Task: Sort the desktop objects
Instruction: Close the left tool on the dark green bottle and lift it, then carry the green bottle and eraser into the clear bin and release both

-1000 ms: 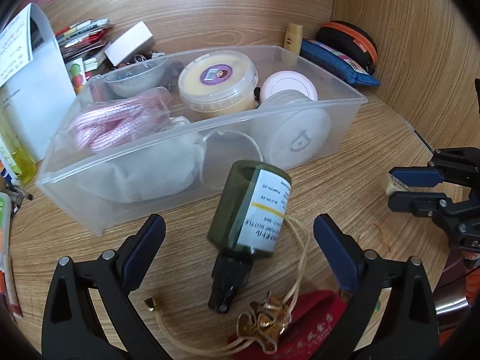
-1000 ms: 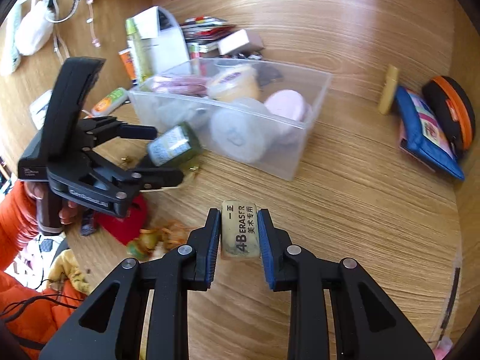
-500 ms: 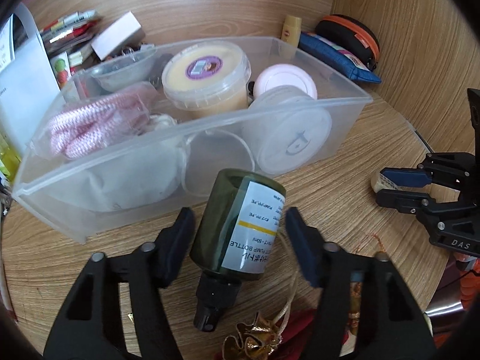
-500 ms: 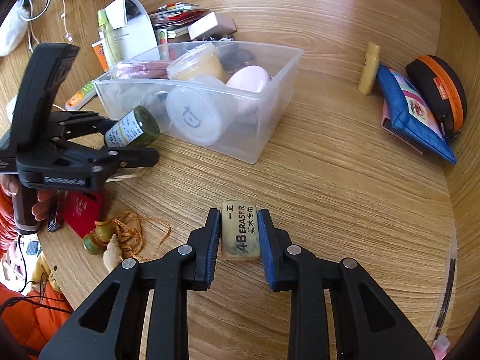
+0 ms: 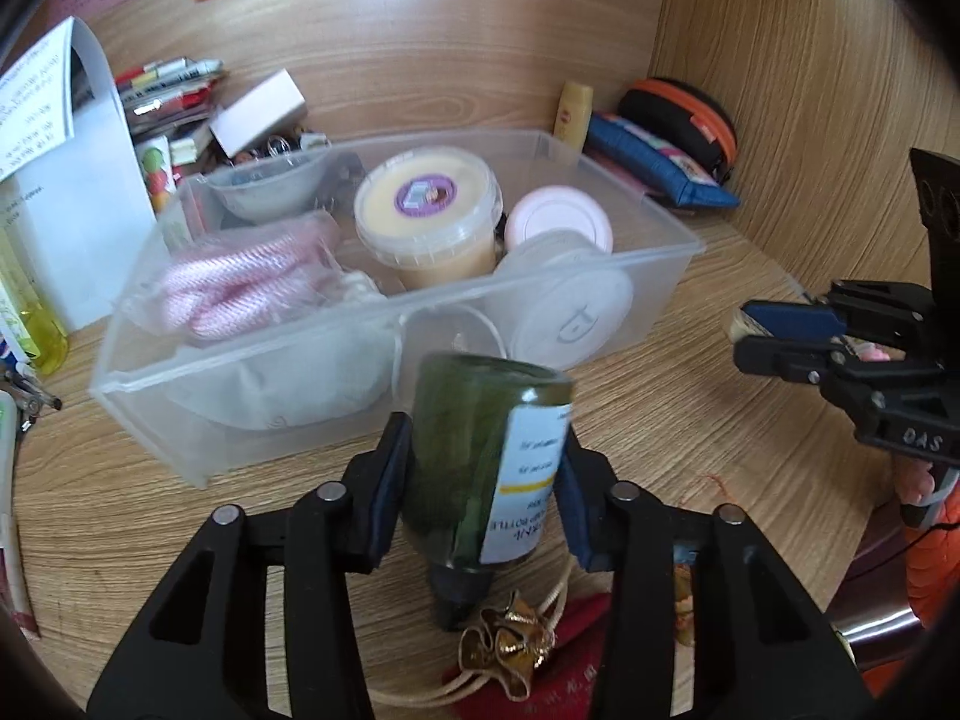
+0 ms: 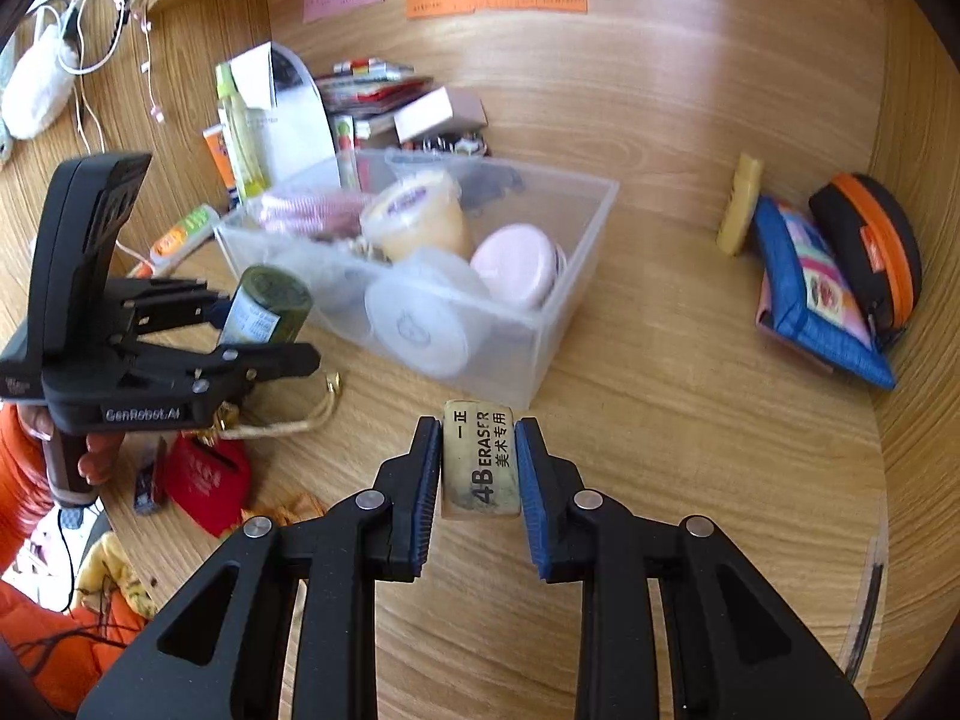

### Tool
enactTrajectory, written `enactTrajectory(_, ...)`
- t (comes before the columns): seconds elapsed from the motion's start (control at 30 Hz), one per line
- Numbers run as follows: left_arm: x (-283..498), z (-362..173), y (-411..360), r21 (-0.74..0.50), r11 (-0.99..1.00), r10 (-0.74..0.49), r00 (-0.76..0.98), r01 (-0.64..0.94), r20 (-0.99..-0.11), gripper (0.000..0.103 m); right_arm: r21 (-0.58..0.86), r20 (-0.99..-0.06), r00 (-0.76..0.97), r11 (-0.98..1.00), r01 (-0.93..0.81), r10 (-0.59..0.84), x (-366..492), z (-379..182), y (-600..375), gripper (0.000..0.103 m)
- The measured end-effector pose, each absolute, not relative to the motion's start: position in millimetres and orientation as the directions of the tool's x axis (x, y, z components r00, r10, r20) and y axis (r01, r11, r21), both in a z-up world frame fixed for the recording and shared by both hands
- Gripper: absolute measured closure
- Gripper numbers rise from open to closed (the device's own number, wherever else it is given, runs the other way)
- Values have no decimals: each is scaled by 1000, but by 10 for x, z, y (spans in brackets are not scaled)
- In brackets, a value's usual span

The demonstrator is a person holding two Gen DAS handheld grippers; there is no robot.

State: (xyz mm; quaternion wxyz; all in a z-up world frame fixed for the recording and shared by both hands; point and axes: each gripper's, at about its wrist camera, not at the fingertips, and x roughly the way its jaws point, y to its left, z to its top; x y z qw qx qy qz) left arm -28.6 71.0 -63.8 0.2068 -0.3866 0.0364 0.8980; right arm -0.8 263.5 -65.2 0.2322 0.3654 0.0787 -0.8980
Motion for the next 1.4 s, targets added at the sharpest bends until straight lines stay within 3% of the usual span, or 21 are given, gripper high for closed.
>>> enactTrajectory(0.53, -239, -50, 291, -152, -930, 361, -748, -335, -557, 62, 79, -575, -703, -883, 463, -420, -324, -171, 2504, 80)
enactTrajectory(0.83, -495, 261, 88, -165, -943, 333, -802, -290, -495, 62, 102, -573, -706, -891, 441, -415, -663, -81, 2381, 80)
enactTrajectory(1.2, -997, 254, 1, -162, -963, 268, -812, -215, -518, 62, 93, -539, -735, -896, 434, -412, -921, 146, 2260, 80)
enactTrajectory(1.4, -1244, -2, 41, -141, -971, 240, -776, -194, -583, 63, 108, -579, -710, -901, 420, -401, -1092, -70, 2221, 80)
